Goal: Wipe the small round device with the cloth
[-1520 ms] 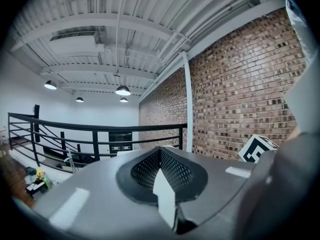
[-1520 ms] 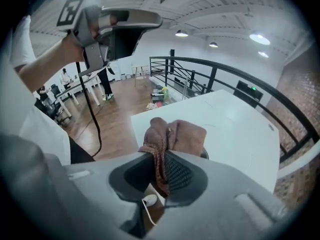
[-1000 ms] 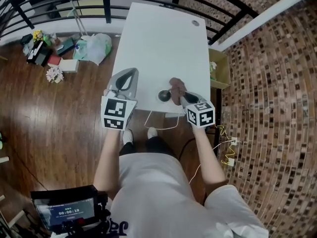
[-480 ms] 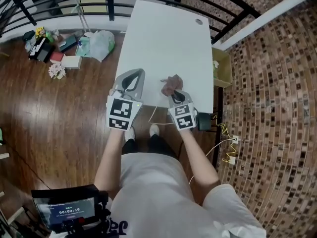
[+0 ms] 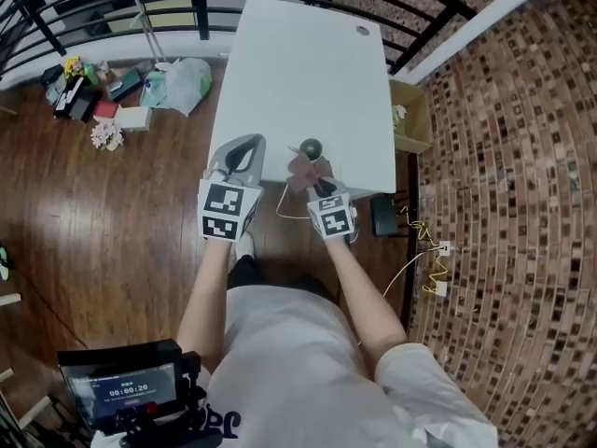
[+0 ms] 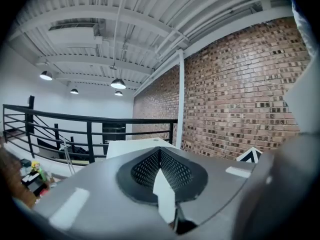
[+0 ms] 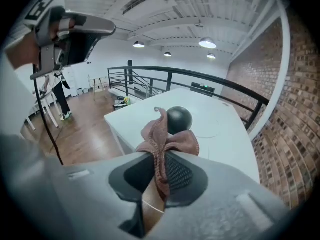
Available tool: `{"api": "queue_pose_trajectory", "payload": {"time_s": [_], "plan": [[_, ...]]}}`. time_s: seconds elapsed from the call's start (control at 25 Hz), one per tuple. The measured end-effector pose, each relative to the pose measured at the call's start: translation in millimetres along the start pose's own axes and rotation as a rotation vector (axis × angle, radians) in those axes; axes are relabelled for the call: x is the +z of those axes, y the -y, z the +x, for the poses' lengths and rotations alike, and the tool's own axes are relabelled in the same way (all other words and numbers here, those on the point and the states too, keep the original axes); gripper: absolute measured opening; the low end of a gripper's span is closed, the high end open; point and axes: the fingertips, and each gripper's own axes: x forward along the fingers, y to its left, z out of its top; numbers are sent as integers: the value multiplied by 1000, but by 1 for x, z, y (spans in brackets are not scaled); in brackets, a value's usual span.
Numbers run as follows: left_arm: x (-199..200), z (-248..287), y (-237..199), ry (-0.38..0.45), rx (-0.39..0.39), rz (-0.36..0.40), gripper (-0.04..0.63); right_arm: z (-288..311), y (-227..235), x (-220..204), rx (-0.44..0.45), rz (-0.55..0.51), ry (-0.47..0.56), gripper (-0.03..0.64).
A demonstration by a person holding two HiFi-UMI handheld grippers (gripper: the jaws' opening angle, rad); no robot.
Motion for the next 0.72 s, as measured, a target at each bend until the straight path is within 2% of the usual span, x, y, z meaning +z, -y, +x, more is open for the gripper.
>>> {"api": "queue_pose_trajectory", "payload": {"time_s": [0.08,0.2,0.28,0.44,0.56,0.72], "plan": [[14,-6,17,27,4,23,17,-22,6,-1,-4,31,60,35],[31,-26,59,63,7,44,17,-89,13,3,-3,134,241,35],[30,-42,97,58,20,67,17,-136,14,3,14,165,355,35],[20,-75,194,36,37,110,17,-235,32,-24,36,227,481,36],[34,-103,257,41,24,147,17,-314,37,-31,43,262,580,35],[63,-131,296,104,7,156,17,-386,29,-26,31,276,706,36]]}}
